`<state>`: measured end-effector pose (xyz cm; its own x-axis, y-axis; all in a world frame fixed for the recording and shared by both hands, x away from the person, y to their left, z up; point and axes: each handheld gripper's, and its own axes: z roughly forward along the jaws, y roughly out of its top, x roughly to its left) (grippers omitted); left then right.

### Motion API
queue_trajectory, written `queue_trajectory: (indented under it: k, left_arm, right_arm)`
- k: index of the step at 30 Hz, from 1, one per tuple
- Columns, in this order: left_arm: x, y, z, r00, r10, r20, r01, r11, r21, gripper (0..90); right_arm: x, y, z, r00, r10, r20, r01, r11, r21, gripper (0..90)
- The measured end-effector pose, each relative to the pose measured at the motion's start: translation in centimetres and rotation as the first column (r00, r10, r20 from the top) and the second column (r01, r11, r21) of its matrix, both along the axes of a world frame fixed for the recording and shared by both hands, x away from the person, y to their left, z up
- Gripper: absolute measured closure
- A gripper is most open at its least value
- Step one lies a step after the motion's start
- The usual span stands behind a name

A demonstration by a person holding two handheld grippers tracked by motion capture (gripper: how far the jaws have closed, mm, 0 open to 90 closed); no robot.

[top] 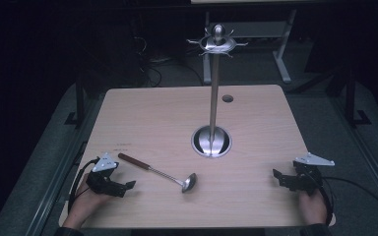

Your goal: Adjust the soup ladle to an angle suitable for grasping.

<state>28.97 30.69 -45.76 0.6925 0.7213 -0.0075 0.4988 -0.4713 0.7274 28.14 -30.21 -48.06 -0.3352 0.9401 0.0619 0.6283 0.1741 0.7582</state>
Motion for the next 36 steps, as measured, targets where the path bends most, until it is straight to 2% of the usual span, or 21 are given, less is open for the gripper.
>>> queue_trajectory:
  k: [2,6,7,9,11,15,16,18,19,20,24,25,27,30,33,36]
  left_arm:
    - [0.0,-0.1,0.1,0.9999,-0.013,0.006,0.013,0.9998,0.014,1.0]
    - [0.0,-0.4,0.6,0.9997,-0.019,0.013,0.019,0.9998,-0.002,5.7]
    - [0.0,-0.6,0.8,0.9999,-0.008,0.008,0.008,0.9999,-0.014,5.7]
    - [0.1,-0.6,0.9,0.9998,-0.016,0.012,0.016,0.9998,-0.006,6.5]
    - [0.2,-0.9,1.2,0.9998,-0.018,0.007,0.018,0.9994,-0.029,9.8]
    - [0.3,-1.5,1.4,0.9996,-0.028,0.009,0.028,0.9987,-0.043,14.1]
    - [0.4,-1.5,1.4,0.9991,-0.041,0.009,0.042,0.9988,-0.025,14.2]
    - [0.5,-1.8,1.6,0.9990,-0.042,0.012,0.042,0.9985,-0.036,15.7]
    - [0.5,-1.8,1.6,0.9990,-0.042,0.012,0.042,0.9985,-0.036,18.7]
    - [0.6,-2.2,1.9,0.9991,-0.039,0.014,0.039,0.9977,-0.055,21.3]
    - [0.9,-2.8,2.4,0.9989,-0.038,0.029,0.040,0.9970,-0.067,25.5]
    - [1.1,-3.2,2.7,0.9984,-0.047,0.032,0.049,0.9962,-0.073,30.6]
    - [1.2,-3.6,2.9,0.9980,-0.050,0.038,0.053,0.9963,-0.068,32.1]
    - [1.4,-4.1,3.1,0.9980,-0.055,0.031,0.057,0.9948,-0.084,35.1]
    - [1.6,-5.1,3.4,0.9973,-0.067,0.032,0.069,0.9932,-0.094,42.1]
    - [1.8,-5.9,3.7,0.9955,-0.091,0.024,0.093,0.9910,-0.096,53.2]
  right_arm:
    - [0.0,0.0,0.0,1.0000,0.003,-0.002,-0.003,1.000,0.000,13.6]
    - [0.0,0.0,0.0,1.0000,-0.002,-0.001,0.002,1.000,-0.002,13.6]
    - [0.0,0.0,0.0,1.0000,-0.004,-0.003,0.004,1.000,0.000,13.6]
    - [0.0,-0.1,0.0,1.0000,-0.004,-0.008,0.004,1.000,0.008,13.6]
    - [0.0,-0.1,0.0,0.9999,-0.004,-0.011,0.004,1.000,0.009,13.6]
    - [0.0,0.0,0.0,1.0000,0.001,-0.005,-0.001,1.000,0.001,13.6]
    - [0.1,0.0,0.0,0.9999,0.004,-0.010,-0.004,1.000,0.001,13.6]
    - [0.1,0.0,0.0,0.9999,0.001,-0.010,-0.001,1.000,-0.002,13.6]
    - [0.1,0.0,0.0,0.9999,0.001,-0.010,-0.001,1.000,-0.002,13.6]
    - [0.0,0.0,0.0,1.0000,-0.003,-0.002,0.003,1.000,-0.005,13.6]
    - [0.1,0.0,0.0,1.0000,-0.003,-0.009,0.003,1.000,-0.007,13.6]
    - [0.1,0.1,0.0,1.0000,-0.004,-0.008,0.004,1.000,-0.012,13.6]
    - [0.0,0.1,0.0,1.0000,-0.004,-0.007,0.004,1.000,-0.013,13.6]
    - [0.0,0.1,0.0,1.0000,-0.006,-0.006,0.006,1.000,-0.013,13.6]
    - [0.0,0.1,0.0,1.0000,-0.006,-0.007,0.006,1.000,-0.015,13.6]
    - [0.0,0.2,0.0,1.0000,-0.006,-0.006,0.006,1.000,-0.019,13.6]
